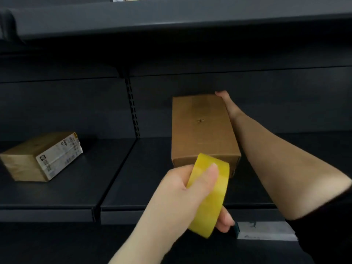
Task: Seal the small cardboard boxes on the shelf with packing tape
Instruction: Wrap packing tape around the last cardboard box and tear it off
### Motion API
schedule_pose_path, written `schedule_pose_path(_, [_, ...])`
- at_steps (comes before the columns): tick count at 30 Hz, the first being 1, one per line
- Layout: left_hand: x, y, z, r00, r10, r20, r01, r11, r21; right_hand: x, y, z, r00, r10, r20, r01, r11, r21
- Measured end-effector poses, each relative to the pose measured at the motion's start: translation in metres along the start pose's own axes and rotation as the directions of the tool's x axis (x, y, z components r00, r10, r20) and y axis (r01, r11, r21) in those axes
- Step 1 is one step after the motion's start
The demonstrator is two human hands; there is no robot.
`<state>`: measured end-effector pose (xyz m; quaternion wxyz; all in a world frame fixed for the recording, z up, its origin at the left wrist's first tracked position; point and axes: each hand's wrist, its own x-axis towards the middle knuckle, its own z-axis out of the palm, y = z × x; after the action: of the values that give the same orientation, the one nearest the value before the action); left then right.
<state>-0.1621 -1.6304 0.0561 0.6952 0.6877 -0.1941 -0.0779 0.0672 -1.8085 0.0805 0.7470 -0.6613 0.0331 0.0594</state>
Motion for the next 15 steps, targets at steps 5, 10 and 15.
schedule_pose_path(5, [-0.005,-0.013,0.002,0.994,-0.04,0.104,0.048,0.996,-0.077,0.011,0.02,-0.008,0.998,0.03,-0.056,-0.028,0.999,0.031])
schedule_pose_path(10, [-0.005,-0.022,0.008,0.998,-0.002,0.057,0.01,0.992,-0.124,0.02,0.025,-0.002,0.997,0.027,-0.073,-0.026,1.0,0.009])
schedule_pose_path(15, [-0.003,-0.025,0.003,0.999,0.006,0.038,0.001,0.983,-0.181,0.027,0.033,-0.006,0.989,0.108,-0.102,-0.11,0.994,-0.02])
